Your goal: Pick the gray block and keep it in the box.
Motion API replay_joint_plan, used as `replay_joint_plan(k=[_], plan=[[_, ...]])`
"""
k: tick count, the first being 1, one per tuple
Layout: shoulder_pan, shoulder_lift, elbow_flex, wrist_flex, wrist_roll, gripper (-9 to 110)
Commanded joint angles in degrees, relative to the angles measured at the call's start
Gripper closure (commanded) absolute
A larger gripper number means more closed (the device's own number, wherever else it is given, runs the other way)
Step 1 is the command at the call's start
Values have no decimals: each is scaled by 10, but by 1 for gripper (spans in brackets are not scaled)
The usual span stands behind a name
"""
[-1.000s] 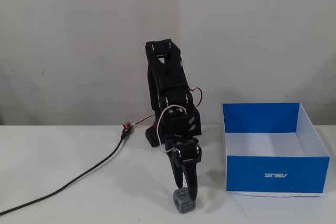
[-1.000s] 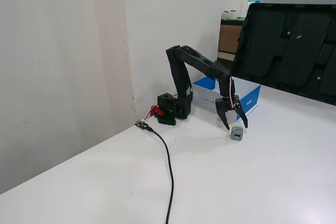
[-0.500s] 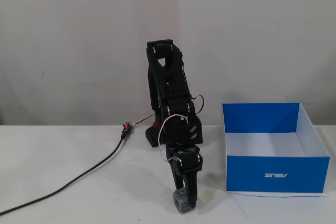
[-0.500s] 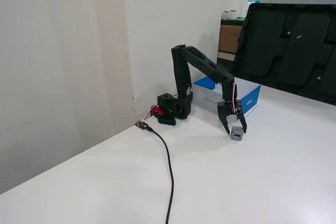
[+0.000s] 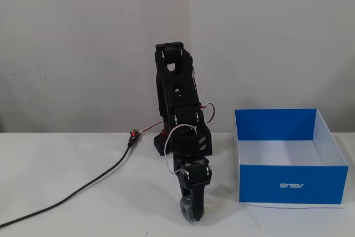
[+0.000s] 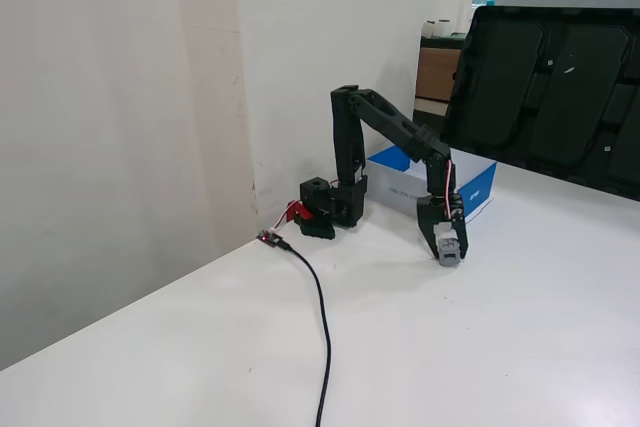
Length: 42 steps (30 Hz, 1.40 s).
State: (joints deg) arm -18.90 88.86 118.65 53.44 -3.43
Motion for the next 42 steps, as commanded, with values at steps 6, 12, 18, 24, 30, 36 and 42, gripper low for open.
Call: replay_joint_plan(k=[6,12,18,24,30,36,42], plan=[[-63,99,-214,165,13,98],[-178,174,-277,242,23,98],[-351,227,-267,261,68,98],[-501,214,-236,238,123,98],[-578,146,-218,178,142,97],[-623,53,-243,178,142,73],[-602,39,-301,243,142,94]])
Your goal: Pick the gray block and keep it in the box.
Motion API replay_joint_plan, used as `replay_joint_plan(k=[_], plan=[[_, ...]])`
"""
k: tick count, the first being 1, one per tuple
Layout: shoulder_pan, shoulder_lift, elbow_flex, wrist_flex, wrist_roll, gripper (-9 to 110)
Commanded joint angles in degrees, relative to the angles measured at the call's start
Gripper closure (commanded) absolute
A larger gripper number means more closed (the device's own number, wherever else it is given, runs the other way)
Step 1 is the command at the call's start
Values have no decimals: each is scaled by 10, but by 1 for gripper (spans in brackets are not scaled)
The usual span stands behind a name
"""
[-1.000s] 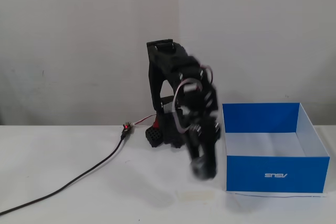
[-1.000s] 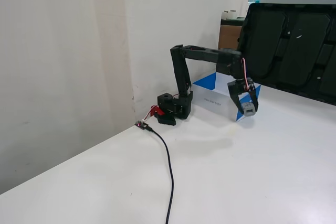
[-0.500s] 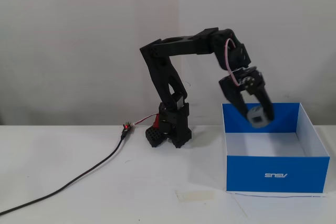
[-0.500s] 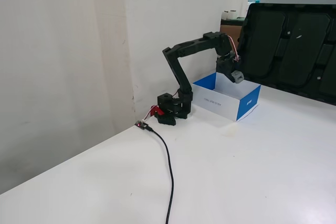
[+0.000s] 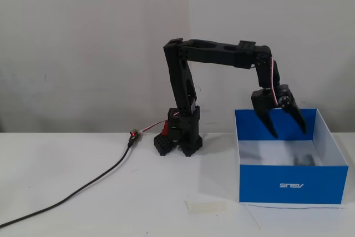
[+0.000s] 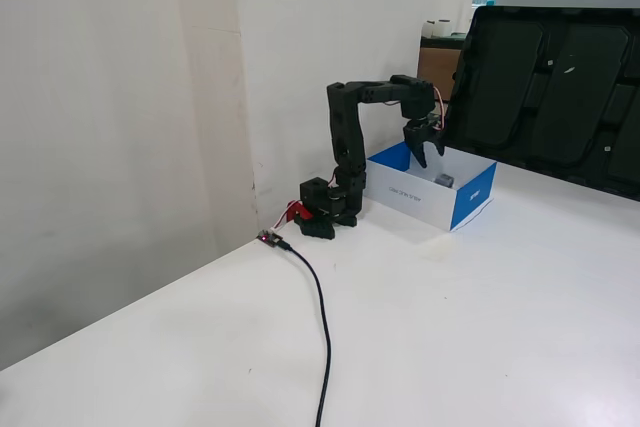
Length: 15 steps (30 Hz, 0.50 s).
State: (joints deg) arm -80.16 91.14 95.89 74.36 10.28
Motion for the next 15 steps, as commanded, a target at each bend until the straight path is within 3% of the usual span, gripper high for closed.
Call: replay_joint_plan(k=[1,8,15], plan=[[23,22,-88,51,5,97],[176,119,-118,145,-69,100],[414,246,-25,105,-217,101]])
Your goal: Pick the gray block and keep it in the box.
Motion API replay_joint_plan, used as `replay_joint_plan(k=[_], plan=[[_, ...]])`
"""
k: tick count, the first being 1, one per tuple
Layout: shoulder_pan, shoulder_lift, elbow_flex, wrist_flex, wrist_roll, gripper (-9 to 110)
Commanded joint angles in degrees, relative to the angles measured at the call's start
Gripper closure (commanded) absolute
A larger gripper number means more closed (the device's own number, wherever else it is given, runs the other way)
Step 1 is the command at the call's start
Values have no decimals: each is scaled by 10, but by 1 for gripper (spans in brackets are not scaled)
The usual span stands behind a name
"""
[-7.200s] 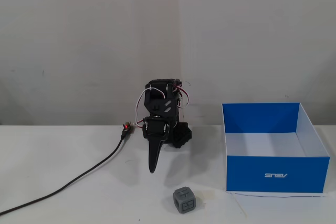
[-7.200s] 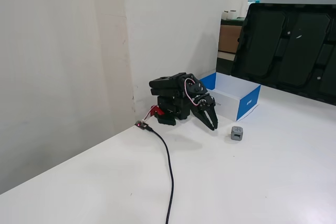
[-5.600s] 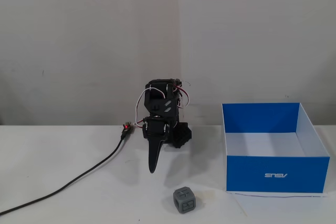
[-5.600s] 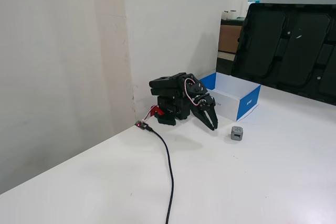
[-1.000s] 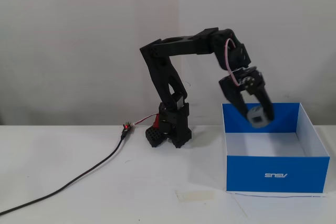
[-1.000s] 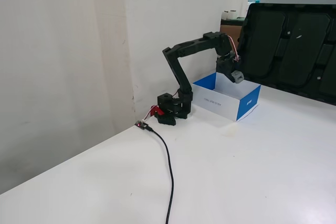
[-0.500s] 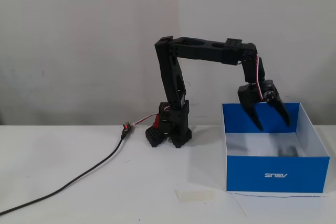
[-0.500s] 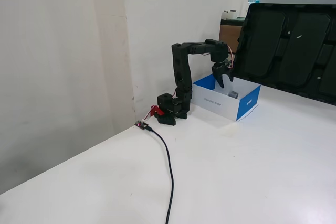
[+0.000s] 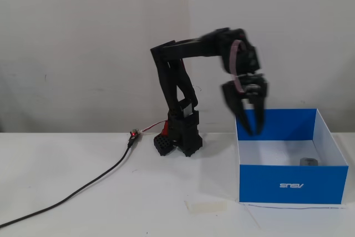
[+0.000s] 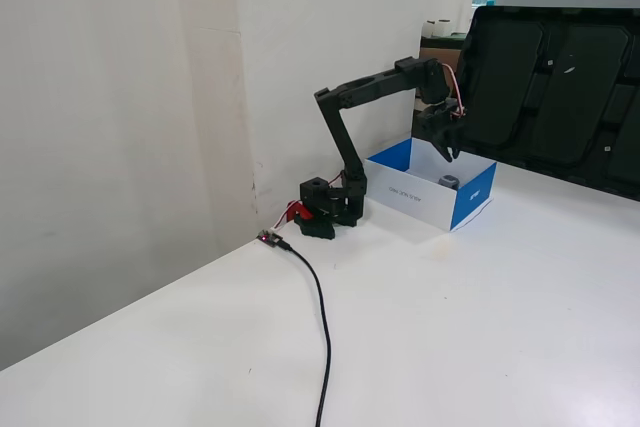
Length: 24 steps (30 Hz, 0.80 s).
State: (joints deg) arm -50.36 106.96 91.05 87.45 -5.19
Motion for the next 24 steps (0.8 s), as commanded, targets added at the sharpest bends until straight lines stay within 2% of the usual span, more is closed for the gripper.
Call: replay_joint_plan(k=[1,7,13,16,24], plan=[[150,105,45,-43,-74,101],[342,243,243,-249,-70,101],[463,326,400,-328,-16,101],[480,395,500,-360,8,101],[464,633,694,-343,59,101]])
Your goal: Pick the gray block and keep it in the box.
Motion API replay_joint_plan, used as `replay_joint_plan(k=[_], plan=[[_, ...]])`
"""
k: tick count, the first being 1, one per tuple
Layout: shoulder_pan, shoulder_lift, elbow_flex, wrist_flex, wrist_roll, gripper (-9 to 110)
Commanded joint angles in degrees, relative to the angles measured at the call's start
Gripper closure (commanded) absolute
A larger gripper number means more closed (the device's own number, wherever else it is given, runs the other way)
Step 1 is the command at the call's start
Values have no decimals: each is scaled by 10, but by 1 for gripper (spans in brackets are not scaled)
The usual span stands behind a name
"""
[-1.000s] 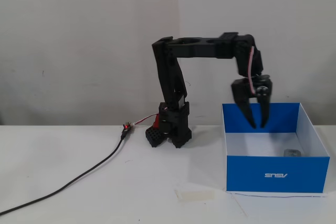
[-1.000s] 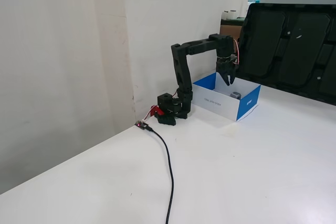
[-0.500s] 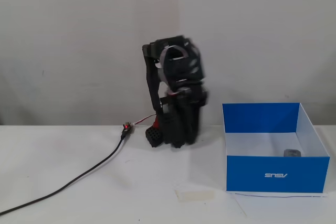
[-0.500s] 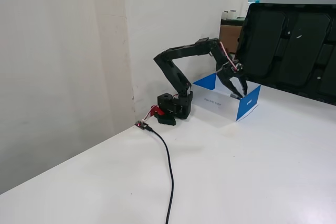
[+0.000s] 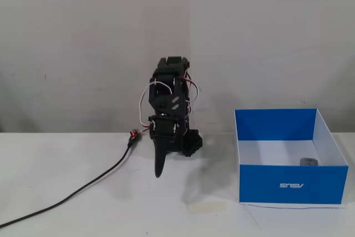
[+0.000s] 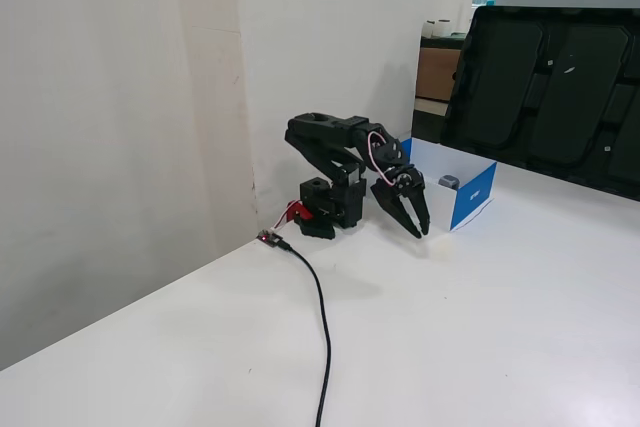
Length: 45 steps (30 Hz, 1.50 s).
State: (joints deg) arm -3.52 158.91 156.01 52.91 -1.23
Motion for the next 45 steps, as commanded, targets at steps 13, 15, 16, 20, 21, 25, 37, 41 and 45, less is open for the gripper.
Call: replay_joint_plan(k=[13,15,16,20,21,25,37,41,45], plan=[[-11,374,175,129,43,101],[-10,374,175,132,44,101],[-11,375,175,135,44,101],[-18,375,175,136,43,101],[-18,375,175,136,43,101],[-17,375,175,136,44,101],[-17,375,175,136,44,101],[-17,375,175,136,44,101],[-17,375,175,136,44,101]])
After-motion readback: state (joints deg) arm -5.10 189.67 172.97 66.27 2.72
